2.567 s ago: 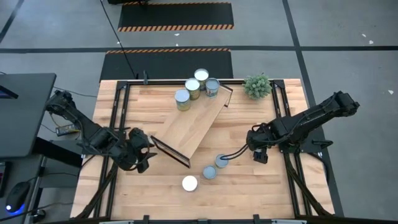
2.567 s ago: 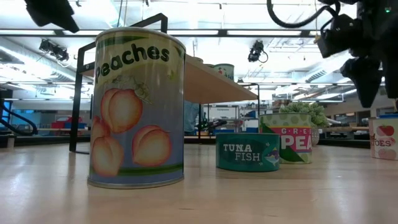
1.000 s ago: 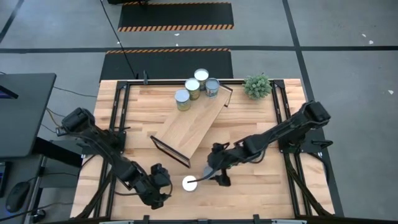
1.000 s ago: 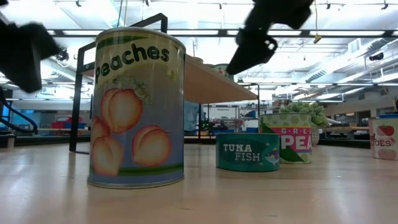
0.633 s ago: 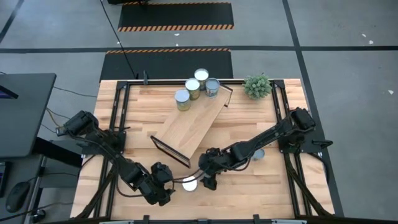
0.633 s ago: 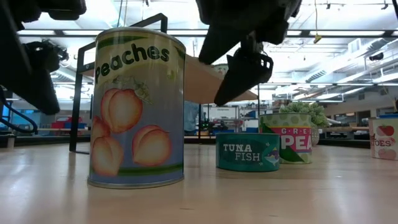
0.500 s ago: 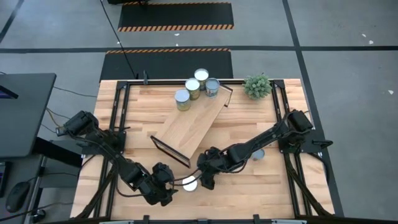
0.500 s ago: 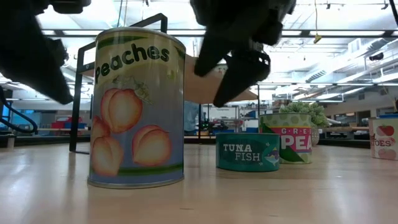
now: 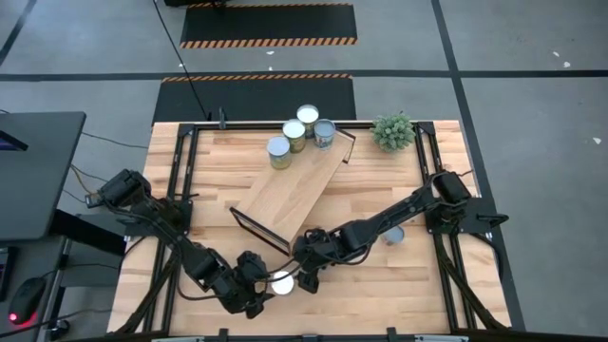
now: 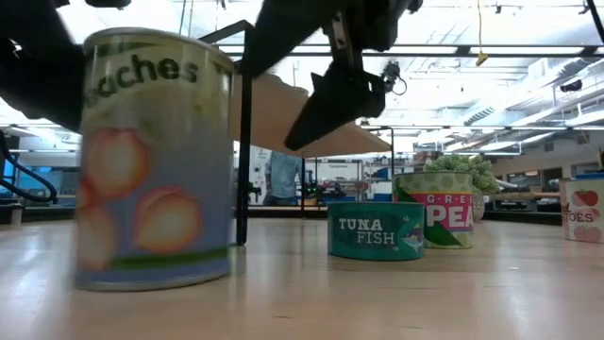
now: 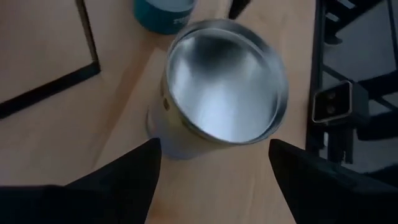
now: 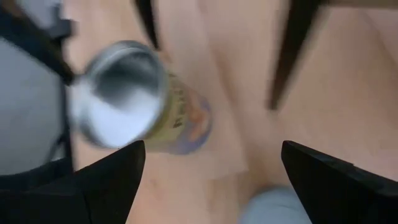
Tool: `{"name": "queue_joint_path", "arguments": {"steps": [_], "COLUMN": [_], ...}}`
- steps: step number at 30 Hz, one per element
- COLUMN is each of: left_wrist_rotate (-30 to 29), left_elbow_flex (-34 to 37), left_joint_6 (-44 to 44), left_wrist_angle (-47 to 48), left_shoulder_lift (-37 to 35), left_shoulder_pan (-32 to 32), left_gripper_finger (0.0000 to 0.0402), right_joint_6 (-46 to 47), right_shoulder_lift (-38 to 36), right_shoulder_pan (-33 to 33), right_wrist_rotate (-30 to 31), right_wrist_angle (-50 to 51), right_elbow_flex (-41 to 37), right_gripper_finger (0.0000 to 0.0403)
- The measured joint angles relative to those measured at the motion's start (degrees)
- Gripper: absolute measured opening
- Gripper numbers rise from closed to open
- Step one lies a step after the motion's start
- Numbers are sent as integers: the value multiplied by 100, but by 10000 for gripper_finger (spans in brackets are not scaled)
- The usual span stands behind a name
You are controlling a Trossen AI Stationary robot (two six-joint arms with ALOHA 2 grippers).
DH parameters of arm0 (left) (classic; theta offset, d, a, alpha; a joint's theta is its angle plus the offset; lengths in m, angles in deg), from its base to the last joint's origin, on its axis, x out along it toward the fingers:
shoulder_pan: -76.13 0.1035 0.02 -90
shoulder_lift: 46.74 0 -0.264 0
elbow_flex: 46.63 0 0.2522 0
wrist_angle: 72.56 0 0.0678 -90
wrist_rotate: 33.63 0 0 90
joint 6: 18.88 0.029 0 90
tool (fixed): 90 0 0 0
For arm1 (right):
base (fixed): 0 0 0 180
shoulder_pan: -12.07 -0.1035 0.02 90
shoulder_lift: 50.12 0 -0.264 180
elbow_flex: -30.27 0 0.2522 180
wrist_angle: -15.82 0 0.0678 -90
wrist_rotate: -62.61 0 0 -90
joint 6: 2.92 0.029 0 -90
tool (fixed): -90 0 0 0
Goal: Pick and place cans onto a shelf
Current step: Put the canned peaches on the shelf
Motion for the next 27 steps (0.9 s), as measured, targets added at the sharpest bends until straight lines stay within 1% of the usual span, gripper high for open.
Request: {"name": "queue_joint_path", "arguments": {"steps": [5,7,12,14,17,19,22,25,27], "left_wrist_rotate": [213,396,531,720,1170,1329,1375,1380,1426], "left_elbow_flex": [0,0,0,-1,0,-2,0,0,0], "left_joint_6": [122,184,571,711,868,895,944,1138,893], "left_wrist_angle": [-49,-20,155,189,234,294,325,287,314], "left_shoulder_lift": [0,0,0,79,278,404,459,459,459], "left_shoulder_pan": [4,17,111,189,272,307,349,395,407], "left_gripper_finger": [314,315,316,316,316,316,316,316,316], "right_joint_6": [-77,-139,-364,-430,-447,-504,-573,-564,-546], "right_shoulder_lift": [3,-1,0,0,-2,-1,-2,-1,-6], "right_shoulder_pan": [44,63,60,62,82,98,95,93,95], "right_wrist_rotate": [-11,-80,-128,-128,-128,-125,-133,-373,-580], "right_wrist_angle": [51,59,166,213,239,308,433,598,749], "right_elbow_flex": [-4,-2,-4,-4,-4,-4,-4,-4,-5], "right_gripper_finger": [384,384,384,384,383,383,382,382,382]}}
